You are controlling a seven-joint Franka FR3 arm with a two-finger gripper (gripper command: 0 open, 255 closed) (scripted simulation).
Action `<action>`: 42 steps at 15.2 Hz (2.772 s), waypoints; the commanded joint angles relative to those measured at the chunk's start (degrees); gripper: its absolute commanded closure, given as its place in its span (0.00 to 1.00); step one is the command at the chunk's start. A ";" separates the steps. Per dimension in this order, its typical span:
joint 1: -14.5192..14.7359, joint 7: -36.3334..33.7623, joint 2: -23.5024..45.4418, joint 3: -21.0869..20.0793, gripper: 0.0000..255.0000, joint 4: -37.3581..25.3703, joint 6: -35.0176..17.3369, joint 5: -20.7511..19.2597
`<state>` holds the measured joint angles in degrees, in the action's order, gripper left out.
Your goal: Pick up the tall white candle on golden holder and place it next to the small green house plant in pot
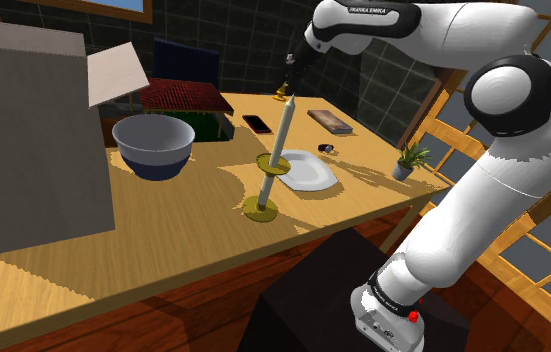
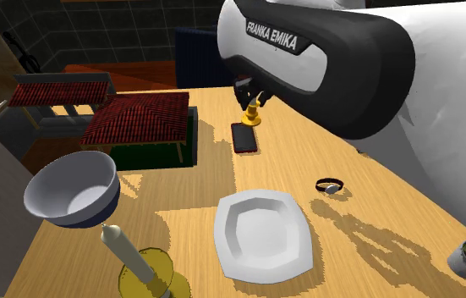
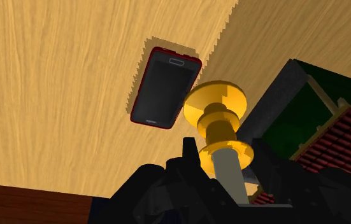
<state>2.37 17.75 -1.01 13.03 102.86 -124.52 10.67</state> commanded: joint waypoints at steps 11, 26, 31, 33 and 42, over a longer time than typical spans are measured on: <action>-0.25 -1.38 1.04 0.26 1.00 -10.53 9.48 -0.52; -5.25 6.19 -25.19 4.32 1.00 14.45 11.13 -5.27; -7.84 9.40 -33.21 6.53 1.00 19.66 14.17 -7.42; -8.97 10.80 -36.18 7.55 1.00 21.24 15.68 -8.35; -14.30 18.06 -47.48 13.17 1.00 24.84 23.90 -13.02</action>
<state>-11.26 34.87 -47.22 25.53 128.02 -102.31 -1.73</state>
